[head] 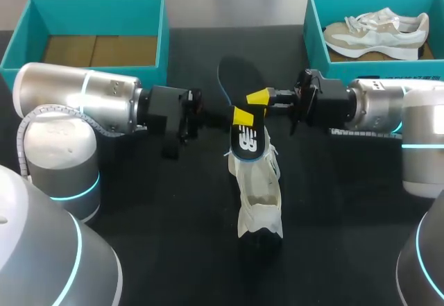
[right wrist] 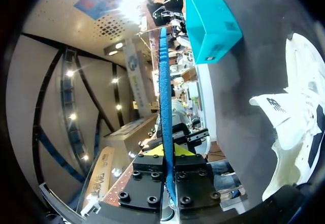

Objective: Take the shoe out of the shoebox, open the shoe tongue, remove and reinsert the insole, then place the shoe into the shoebox

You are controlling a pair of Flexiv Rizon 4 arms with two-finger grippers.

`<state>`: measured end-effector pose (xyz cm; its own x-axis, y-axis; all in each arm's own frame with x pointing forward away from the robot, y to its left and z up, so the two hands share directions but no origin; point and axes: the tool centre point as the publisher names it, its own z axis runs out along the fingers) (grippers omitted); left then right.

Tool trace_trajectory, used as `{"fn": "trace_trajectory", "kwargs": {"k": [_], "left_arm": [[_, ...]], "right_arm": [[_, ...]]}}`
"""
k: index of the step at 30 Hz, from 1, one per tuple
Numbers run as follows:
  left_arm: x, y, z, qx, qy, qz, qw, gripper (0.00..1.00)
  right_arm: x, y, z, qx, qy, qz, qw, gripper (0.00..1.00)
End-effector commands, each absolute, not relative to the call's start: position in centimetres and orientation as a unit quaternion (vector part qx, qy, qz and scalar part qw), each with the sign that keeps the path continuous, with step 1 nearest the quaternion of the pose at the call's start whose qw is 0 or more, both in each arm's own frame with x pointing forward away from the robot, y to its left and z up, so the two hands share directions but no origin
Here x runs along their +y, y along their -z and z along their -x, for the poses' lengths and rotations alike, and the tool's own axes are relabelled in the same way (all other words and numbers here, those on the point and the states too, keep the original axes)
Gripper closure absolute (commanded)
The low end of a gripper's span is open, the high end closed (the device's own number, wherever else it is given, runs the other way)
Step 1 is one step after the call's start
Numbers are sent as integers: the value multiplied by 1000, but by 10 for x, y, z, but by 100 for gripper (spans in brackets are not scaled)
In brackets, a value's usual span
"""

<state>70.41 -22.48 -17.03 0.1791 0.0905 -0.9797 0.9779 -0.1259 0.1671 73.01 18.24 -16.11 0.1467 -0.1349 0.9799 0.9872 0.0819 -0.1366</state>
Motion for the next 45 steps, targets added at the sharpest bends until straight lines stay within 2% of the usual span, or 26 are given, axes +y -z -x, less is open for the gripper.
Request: {"fn": "trace_trajectory", "kwargs": {"k": [1, 2, 3, 4, 20, 34, 45], "left_arm": [[-227, 171, -704, 448, 457, -595, 486, 95], [-227, 171, -704, 450, 457, -594, 486, 64], [-226, 171, -703, 452, 458, -593, 484, 14], [-225, 171, -703, 458, 458, -591, 480, 0], [-157, 155, -692, 526, 492, -537, 439, 0], [-119, 110, -717, 615, 457, -570, 295, 0], [-117, 61, -734, 675, 284, -667, 139, 0]], "right_arm": [[184, 159, -727, -444, 479, 485, 582, 100], [184, 159, -727, -444, 479, 486, 581, 100], [184, 159, -727, -444, 479, 487, 580, 100], [184, 160, -727, -445, 479, 489, 577, 100], [170, 170, -726, -447, 488, 507, 552, 100], [179, 194, -724, -469, 473, 516, 539, 100], [179, 194, -724, -469, 473, 516, 539, 100]]}}
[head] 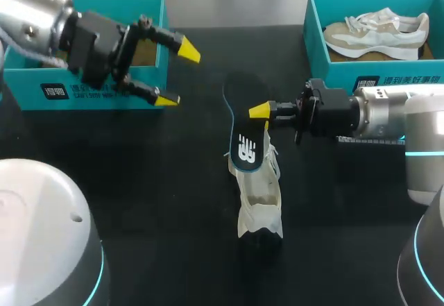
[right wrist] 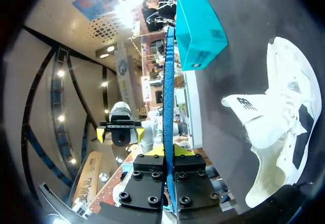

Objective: Take the shoe out of the shoebox, open the shoe tongue, remove and reinsert the insole, then place the shoe into the shoebox

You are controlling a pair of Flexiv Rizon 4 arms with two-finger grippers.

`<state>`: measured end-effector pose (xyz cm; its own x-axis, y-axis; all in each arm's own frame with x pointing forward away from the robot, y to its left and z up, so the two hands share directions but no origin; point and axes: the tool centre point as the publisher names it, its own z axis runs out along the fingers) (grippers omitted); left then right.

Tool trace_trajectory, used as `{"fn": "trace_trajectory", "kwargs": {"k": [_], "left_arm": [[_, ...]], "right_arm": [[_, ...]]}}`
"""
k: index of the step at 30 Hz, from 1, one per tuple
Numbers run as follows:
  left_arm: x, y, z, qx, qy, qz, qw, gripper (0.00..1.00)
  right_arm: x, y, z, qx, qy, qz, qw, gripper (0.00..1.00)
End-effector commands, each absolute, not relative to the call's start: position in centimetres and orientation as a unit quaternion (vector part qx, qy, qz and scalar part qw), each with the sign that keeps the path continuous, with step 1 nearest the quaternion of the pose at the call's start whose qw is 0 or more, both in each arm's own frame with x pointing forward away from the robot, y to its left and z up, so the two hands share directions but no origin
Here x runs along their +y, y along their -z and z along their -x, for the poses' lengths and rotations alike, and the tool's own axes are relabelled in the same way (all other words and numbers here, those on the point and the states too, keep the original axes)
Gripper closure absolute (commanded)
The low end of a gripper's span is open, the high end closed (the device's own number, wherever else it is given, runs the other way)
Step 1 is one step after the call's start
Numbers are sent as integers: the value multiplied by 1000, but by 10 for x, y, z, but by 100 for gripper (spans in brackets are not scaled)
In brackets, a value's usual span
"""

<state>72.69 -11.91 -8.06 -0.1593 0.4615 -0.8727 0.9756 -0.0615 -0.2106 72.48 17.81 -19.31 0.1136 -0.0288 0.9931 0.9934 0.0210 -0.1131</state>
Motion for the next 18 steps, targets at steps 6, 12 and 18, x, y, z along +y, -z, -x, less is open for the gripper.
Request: {"fn": "trace_trajectory", "kwargs": {"k": [6, 12, 18], "left_arm": [[-124, 45, -738, 687, 226, -689, 46, 0], [-136, 42, -755, 687, 172, -705, -37, 0], [-146, 34, -758, 686, 112, -710, -109, 0]], "right_arm": [[179, 194, -724, -469, 473, 516, 539, 100], [179, 194, -724, -469, 473, 516, 539, 100], [179, 194, -724, -469, 473, 516, 539, 100]]}}
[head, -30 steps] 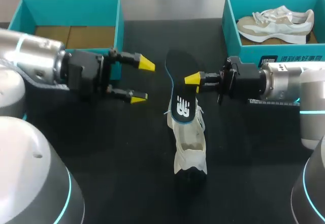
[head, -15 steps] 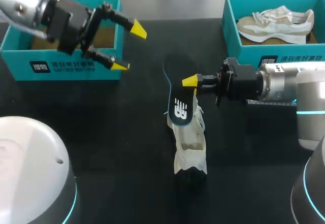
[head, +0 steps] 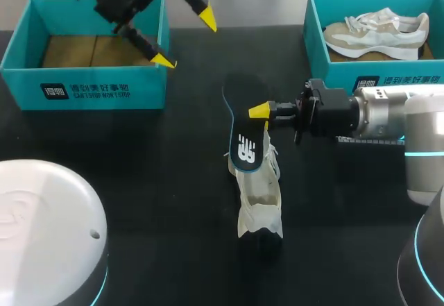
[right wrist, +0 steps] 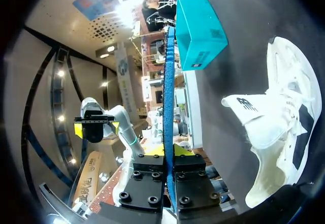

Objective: Take the shoe out of the shoebox, open the shoe tongue, remove and reinsert the insole, then place the shoe into the shoebox

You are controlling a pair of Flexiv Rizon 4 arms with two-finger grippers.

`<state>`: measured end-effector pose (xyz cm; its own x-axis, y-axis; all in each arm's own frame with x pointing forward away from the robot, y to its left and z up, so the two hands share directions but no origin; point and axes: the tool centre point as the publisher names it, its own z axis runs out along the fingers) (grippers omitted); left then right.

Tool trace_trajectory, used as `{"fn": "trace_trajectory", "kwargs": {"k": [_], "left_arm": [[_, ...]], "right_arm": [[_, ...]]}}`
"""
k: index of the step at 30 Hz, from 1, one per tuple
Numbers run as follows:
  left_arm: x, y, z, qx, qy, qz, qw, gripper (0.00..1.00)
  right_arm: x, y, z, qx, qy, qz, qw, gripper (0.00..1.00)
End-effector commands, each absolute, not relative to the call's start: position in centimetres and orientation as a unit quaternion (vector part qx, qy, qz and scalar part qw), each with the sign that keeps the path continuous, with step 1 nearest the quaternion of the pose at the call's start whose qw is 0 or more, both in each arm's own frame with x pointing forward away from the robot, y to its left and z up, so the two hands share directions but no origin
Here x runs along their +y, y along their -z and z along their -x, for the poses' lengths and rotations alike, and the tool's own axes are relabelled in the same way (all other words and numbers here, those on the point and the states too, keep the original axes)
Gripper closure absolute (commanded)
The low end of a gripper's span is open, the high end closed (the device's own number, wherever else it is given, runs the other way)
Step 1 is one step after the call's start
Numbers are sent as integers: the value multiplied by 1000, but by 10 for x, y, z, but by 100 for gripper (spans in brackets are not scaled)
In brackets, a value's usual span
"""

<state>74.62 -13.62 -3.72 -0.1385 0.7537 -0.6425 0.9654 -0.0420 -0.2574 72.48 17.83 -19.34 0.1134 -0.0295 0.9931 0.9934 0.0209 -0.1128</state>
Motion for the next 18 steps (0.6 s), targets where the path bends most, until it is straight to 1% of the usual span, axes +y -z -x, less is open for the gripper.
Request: {"fn": "trace_trajectory", "kwargs": {"k": [1, 6, 13, 18], "left_arm": [[-149, 34, -759, 683, 108, -712, -119, 0], [-169, 40, -762, 672, 42, -718, -178, 0], [-190, 41, -770, 677, -60, -709, -187, 0], [-203, 41, -772, 674, -110, -710, -171, 0]], "right_arm": [[179, 194, -724, -469, 473, 516, 539, 100], [179, 194, -724, -469, 473, 516, 539, 100], [179, 194, -724, -469, 473, 516, 539, 100], [179, 194, -724, -469, 473, 516, 539, 100]]}}
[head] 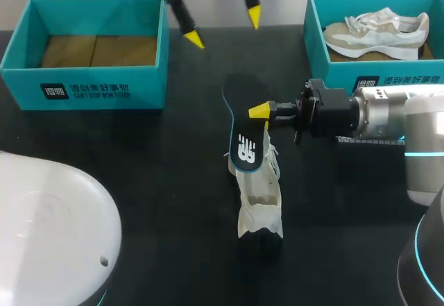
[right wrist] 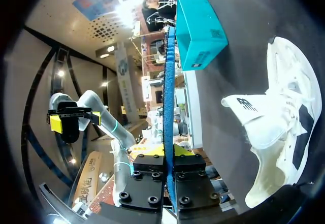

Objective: Take the shoe out of the shoebox, open the shoe tongue, remove and reinsert the insole, then place the shoe into the shoebox

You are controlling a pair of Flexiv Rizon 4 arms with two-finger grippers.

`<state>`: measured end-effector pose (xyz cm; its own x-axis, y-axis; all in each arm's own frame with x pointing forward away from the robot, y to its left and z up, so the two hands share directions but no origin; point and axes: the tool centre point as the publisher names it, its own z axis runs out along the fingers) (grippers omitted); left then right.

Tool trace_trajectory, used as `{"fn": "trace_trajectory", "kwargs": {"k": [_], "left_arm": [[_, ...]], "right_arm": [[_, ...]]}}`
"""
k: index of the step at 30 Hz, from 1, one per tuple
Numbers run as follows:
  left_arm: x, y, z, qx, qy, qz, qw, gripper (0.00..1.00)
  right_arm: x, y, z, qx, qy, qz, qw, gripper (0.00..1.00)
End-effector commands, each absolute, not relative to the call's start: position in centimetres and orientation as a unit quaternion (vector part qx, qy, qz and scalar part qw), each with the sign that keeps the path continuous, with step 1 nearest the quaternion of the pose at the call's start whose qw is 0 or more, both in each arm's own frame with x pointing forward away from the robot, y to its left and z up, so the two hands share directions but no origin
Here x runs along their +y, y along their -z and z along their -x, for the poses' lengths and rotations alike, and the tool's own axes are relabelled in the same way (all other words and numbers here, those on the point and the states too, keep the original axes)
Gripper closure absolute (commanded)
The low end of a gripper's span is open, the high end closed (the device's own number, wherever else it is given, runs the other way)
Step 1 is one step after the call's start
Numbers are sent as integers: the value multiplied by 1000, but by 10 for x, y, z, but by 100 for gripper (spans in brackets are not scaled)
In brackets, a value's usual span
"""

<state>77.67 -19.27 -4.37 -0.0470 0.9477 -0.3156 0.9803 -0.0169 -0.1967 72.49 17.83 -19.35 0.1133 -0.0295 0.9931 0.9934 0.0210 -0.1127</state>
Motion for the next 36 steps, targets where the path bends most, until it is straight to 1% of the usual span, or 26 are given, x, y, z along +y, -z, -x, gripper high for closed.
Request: {"fn": "trace_trajectory", "kwargs": {"k": [1, 7, 13, 21, 22, 27, 32, 33, 34, 36], "left_arm": [[-205, 42, -772, 673, -115, -710, -171, 0], [-215, 48, -766, 676, -99, -716, -147, 0], [-210, 51, -761, 699, -30, -708, -100, 0], [-194, 50, -757, 717, 81, -692, 13, 0], [-191, 50, -757, 715, 105, -689, 54, 0], [-180, 58, -743, 706, 192, -653, 197, 0], [-166, 65, -735, 682, 288, -586, 330, 0], [-163, 65, -735, 677, 301, -575, 347, 0], [-158, 65, -735, 666, 331, -548, 382, 0], [-151, 66, -736, 653, 356, -524, 415, 0]], "right_arm": [[179, 194, -724, -469, 473, 516, 539, 100], [179, 194, -724, -469, 473, 516, 539, 100], [179, 194, -724, -469, 473, 516, 539, 100], [179, 194, -724, -469, 473, 516, 539, 100], [179, 194, -724, -469, 473, 516, 539, 100], [179, 194, -724, -469, 473, 516, 539, 100], [179, 194, -724, -469, 473, 516, 539, 100], [179, 194, -724, -469, 473, 516, 539, 100], [179, 194, -724, -469, 473, 516, 539, 100], [179, 194, -724, -469, 473, 516, 539, 100]]}}
